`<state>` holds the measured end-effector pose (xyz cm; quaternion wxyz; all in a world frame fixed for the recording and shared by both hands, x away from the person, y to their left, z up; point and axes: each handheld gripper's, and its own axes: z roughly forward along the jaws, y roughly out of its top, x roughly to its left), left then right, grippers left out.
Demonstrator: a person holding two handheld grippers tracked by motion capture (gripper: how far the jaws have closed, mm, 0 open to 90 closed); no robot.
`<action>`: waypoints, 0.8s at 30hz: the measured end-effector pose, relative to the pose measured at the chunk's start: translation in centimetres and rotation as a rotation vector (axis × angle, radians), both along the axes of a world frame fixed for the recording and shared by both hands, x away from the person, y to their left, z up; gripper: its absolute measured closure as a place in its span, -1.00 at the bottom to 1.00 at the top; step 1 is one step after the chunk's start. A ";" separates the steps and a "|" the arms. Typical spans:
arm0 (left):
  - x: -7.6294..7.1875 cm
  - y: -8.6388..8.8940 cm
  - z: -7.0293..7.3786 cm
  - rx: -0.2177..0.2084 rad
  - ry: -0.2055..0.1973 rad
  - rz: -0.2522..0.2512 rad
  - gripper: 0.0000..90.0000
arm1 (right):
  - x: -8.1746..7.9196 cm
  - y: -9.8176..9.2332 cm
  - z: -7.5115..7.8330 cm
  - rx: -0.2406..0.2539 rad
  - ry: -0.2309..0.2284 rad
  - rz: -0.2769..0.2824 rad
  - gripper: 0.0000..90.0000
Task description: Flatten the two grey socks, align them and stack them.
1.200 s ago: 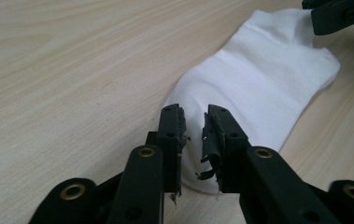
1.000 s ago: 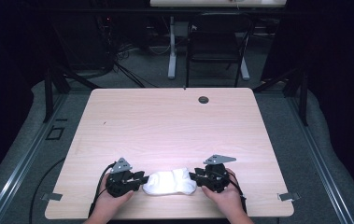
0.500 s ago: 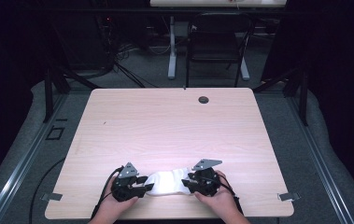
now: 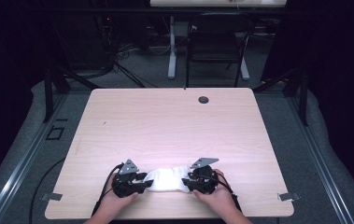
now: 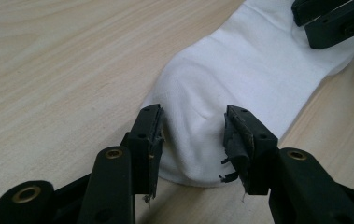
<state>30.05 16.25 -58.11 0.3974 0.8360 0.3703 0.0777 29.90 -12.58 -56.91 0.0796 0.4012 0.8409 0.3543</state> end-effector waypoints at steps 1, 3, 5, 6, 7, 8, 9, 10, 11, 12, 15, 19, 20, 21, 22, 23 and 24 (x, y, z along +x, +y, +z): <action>0.2 0.0 0.0 0.000 0.002 0.002 0.26 | 0.2 0.0 0.0 0.001 0.007 -0.001 0.43; 0.5 0.1 0.0 -0.004 0.007 0.011 0.26 | 0.5 0.0 0.1 0.000 0.020 -0.003 0.44; 0.8 0.2 0.1 0.001 0.007 0.012 0.26 | 0.7 0.1 0.0 0.014 0.025 -0.019 0.44; 0.9 0.1 0.1 -0.004 0.011 0.020 0.26 | 0.9 0.1 0.1 0.005 0.027 -0.013 0.44; 1.1 0.1 0.1 0.003 0.005 0.019 0.26 | 1.0 0.2 0.1 0.007 0.023 -0.014 0.44; 1.2 0.1 0.1 0.008 0.005 0.018 0.26 | 1.2 0.2 0.1 0.004 0.019 -0.013 0.44; 1.4 0.1 0.1 0.008 0.006 0.019 0.26 | 1.3 0.3 0.0 0.003 0.018 -0.017 0.44; 1.5 0.1 0.1 0.010 0.001 0.020 0.26 | 1.4 0.3 0.1 -0.004 0.020 -0.017 0.44; 1.6 0.1 0.1 0.010 0.004 0.023 0.26 | 1.6 0.4 0.1 0.000 0.020 -0.021 0.44; 1.8 0.1 0.1 0.012 0.000 0.024 0.26 | 1.7 0.5 0.0 0.008 0.016 -0.026 0.44; 2.2 0.1 0.1 0.014 0.002 0.033 0.25 | 2.2 0.6 0.1 0.003 0.021 -0.035 0.44; 2.9 0.4 0.0 -0.012 0.005 0.056 0.25 | 2.8 0.7 0.1 0.005 0.024 -0.041 0.44; 2.9 0.5 0.0 -0.011 0.004 0.062 0.25 | 2.9 0.8 0.1 0.019 0.030 -0.049 0.43; 2.9 0.5 0.0 -0.011 -0.001 0.068 0.23 | 3.0 0.8 0.1 0.020 0.040 -0.058 0.43; 2.9 0.6 0.0 -0.014 -0.001 0.071 0.20 | 3.0 0.8 0.1 0.028 0.041 -0.060 0.41; 2.9 0.6 0.0 -0.014 -0.006 0.073 0.16 | 3.0 0.7 0.2 0.030 0.032 -0.062 0.39; 2.9 0.7 0.0 -0.027 0.002 0.079 0.12 | 2.9 0.7 0.3 0.034 0.029 -0.065 0.36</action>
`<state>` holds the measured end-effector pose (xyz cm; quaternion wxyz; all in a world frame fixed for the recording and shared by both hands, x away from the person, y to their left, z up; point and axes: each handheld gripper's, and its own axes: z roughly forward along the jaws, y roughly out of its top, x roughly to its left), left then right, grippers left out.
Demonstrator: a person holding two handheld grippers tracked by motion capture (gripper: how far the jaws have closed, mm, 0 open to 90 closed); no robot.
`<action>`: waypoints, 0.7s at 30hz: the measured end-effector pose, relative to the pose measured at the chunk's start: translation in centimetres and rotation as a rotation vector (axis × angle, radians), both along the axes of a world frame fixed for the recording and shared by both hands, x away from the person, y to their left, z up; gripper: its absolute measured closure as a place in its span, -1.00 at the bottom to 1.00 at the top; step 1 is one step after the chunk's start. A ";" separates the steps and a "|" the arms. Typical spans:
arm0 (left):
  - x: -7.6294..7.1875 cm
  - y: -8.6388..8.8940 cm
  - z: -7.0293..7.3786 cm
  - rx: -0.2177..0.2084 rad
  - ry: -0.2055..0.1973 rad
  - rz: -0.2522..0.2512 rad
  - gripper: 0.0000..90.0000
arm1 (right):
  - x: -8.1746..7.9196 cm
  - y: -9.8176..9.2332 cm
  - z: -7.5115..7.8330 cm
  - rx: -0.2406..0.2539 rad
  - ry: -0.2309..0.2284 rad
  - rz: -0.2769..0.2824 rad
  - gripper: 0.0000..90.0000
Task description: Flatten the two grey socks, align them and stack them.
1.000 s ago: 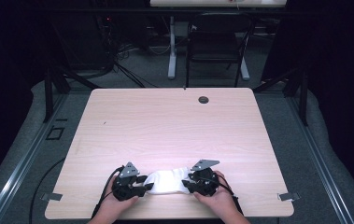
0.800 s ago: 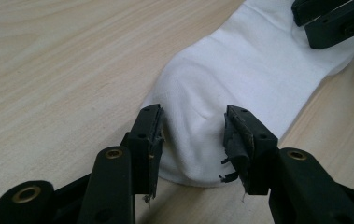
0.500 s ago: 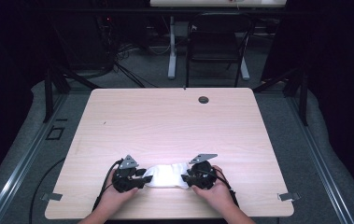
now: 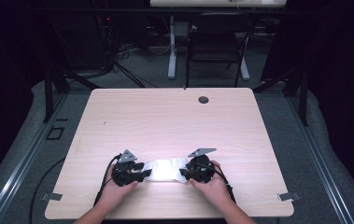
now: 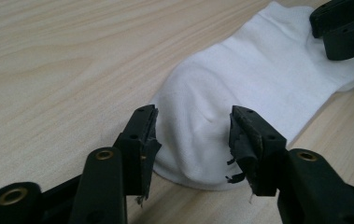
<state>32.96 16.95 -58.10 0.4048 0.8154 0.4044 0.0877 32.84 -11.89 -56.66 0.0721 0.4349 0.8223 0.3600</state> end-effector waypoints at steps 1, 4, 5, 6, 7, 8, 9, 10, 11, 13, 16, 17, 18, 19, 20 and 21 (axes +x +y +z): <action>0.0 0.1 0.0 0.002 -0.001 -0.003 0.09 | -0.1 -0.1 0.2 0.014 -0.008 -0.006 0.31; -0.1 0.5 0.3 -0.020 -0.005 0.015 0.01 | -0.4 -0.4 0.7 0.060 -0.031 -0.024 0.26; -0.1 0.5 0.4 -0.025 -0.002 0.019 -0.01 | -0.5 -0.6 1.0 0.066 -0.041 -0.028 0.25; -0.2 0.7 0.6 -0.023 -0.008 0.022 -0.02 | -0.5 -0.7 1.1 0.065 -0.050 -0.030 0.25; -0.2 0.8 0.7 -0.030 -0.008 0.023 -0.03 | -0.6 -0.8 1.3 0.070 -0.063 -0.029 0.24; -0.3 0.9 0.9 -0.025 -0.020 0.028 -0.05 | -0.6 -0.9 1.5 0.076 -0.067 -0.033 0.24; -0.4 1.0 1.1 -0.022 -0.023 0.025 -0.06 | -0.6 -1.1 1.8 0.078 -0.072 -0.039 0.23; -0.5 1.0 1.3 -0.027 -0.027 0.024 -0.06 | -0.7 -1.2 1.9 0.079 -0.076 -0.041 0.23; -0.5 1.1 1.5 -0.028 -0.034 0.023 -0.06 | -0.7 -1.4 2.1 0.083 -0.080 -0.043 0.22; -0.7 1.1 1.9 -0.014 -0.038 0.024 -0.06 | -0.9 -1.5 2.5 0.096 -0.085 -0.047 0.20; -0.9 1.6 2.9 -0.007 -0.049 0.015 -0.07 | -1.4 -1.7 3.1 0.093 -0.114 -0.047 0.17; -1.0 1.7 3.1 -0.012 -0.049 0.017 -0.07 | -1.6 -1.9 3.3 0.101 -0.121 -0.048 0.17; -1.0 1.9 3.3 -0.015 -0.046 0.027 -0.08 | -1.8 -2.0 3.5 0.109 -0.123 -0.051 0.16; -1.0 2.1 3.3 -0.033 -0.036 0.034 -0.08 | -2.0 -2.3 3.6 0.121 -0.135 -0.059 0.16; -1.0 2.3 3.3 -0.035 -0.031 0.029 -0.09 | -2.1 -2.5 3.7 0.132 -0.139 -0.066 0.16; -1.0 2.4 3.2 -0.044 -0.023 0.036 -0.10 | -2.2 -2.8 3.6 0.148 -0.140 -0.080 0.16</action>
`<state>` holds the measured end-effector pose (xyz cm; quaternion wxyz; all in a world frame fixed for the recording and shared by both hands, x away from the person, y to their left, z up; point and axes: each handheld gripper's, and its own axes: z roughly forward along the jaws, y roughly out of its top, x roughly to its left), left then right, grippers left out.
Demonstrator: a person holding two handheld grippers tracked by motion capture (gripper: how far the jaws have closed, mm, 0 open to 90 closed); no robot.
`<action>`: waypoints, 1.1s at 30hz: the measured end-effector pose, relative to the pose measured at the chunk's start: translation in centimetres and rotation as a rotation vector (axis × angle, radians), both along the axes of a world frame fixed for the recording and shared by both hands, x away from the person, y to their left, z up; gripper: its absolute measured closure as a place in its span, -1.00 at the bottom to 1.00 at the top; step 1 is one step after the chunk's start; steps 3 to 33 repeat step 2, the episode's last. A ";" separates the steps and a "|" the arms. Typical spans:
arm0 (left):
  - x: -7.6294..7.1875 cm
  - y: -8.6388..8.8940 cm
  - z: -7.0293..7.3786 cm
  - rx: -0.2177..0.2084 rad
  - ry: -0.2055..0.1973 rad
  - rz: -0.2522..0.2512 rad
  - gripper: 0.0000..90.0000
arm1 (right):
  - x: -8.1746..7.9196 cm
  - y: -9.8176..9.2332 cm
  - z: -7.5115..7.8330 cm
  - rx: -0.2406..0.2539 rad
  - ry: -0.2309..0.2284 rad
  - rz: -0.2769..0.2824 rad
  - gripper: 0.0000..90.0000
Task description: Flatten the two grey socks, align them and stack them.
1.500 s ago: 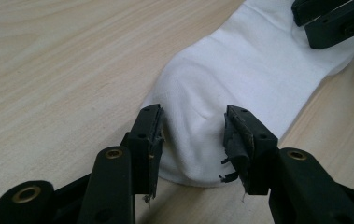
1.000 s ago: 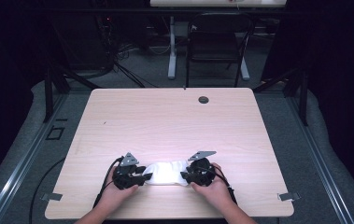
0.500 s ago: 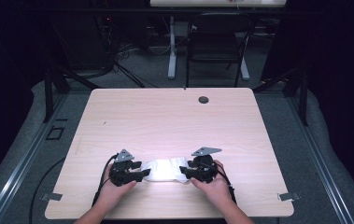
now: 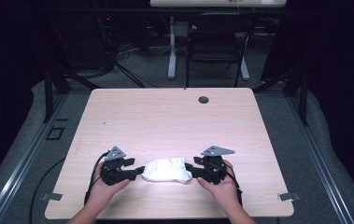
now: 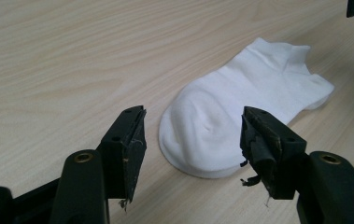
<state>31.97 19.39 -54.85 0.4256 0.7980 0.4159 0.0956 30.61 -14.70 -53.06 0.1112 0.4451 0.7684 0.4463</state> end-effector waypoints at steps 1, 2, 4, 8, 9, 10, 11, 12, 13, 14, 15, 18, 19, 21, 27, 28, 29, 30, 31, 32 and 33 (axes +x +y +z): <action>0.0 0.2 -0.1 -0.002 0.000 0.005 -0.11 | 0.0 -0.4 -0.1 0.012 0.007 -0.006 0.16; -0.1 0.4 -0.2 -0.007 -0.002 0.015 -0.11 | -0.1 -0.8 -0.4 0.025 0.008 -0.018 0.16; -0.1 0.4 -0.2 -0.007 -0.002 0.015 -0.11 | -0.1 -0.8 -0.4 0.025 0.008 -0.018 0.16; -0.1 0.4 -0.2 -0.007 -0.002 0.015 -0.11 | -0.1 -0.8 -0.4 0.025 0.008 -0.018 0.16; -0.1 0.4 -0.2 -0.007 -0.002 0.015 -0.11 | -0.1 -0.8 -0.4 0.025 0.008 -0.018 0.16; -0.1 0.4 -0.2 -0.007 -0.002 0.015 -0.11 | -0.1 -0.8 -0.4 0.025 0.008 -0.018 0.16; -0.1 0.4 -0.2 -0.007 -0.002 0.015 -0.11 | -0.1 -0.8 -0.4 0.025 0.008 -0.018 0.16; -0.1 0.4 -0.2 -0.007 -0.002 0.015 -0.11 | -0.1 -0.8 -0.4 0.025 0.008 -0.018 0.16; -0.1 0.4 -0.2 -0.007 -0.002 0.015 -0.11 | -0.1 -0.8 -0.4 0.025 0.008 -0.018 0.16; -0.1 0.4 -0.2 -0.007 -0.002 0.015 -0.11 | -0.1 -0.8 -0.4 0.025 0.008 -0.018 0.16; -0.1 0.4 -0.2 -0.007 -0.002 0.015 -0.11 | -0.1 -0.8 -0.4 0.025 0.008 -0.018 0.16; -0.1 0.4 -0.2 -0.007 -0.002 0.015 -0.11 | -0.1 -0.8 -0.4 0.025 0.008 -0.018 0.16; -0.1 0.4 -0.2 -0.007 -0.002 0.015 -0.11 | -0.1 -0.8 -0.4 0.025 0.008 -0.018 0.16; -0.1 0.4 -0.2 -0.007 -0.002 0.015 -0.11 | -0.1 -0.8 -0.4 0.025 0.008 -0.018 0.16; -0.1 0.4 -0.2 -0.007 -0.002 0.015 -0.11 | -0.1 -0.8 -0.4 0.025 0.008 -0.018 0.16; -0.1 0.4 -0.2 -0.007 -0.002 0.015 -0.11 | -0.1 -0.8 -0.4 0.025 0.008 -0.018 0.16; -0.1 0.4 -0.2 -0.007 -0.002 0.015 -0.11 | -0.1 -0.8 -0.4 0.025 0.008 -0.018 0.16; -0.1 0.4 -0.2 -0.007 -0.002 0.015 -0.11 | -0.1 -0.8 -0.4 0.025 0.008 -0.018 0.16; -0.1 0.4 -0.2 -0.007 -0.002 0.015 -0.11 | -0.1 -0.8 -0.4 0.025 0.008 -0.018 0.16; -0.1 0.4 -0.2 -0.007 -0.002 0.015 -0.11 | -0.1 -0.8 -0.4 0.025 0.008 -0.018 0.16; -0.1 0.4 -0.2 -0.007 -0.002 0.015 -0.11 | -0.1 -0.8 -0.4 0.025 0.008 -0.018 0.16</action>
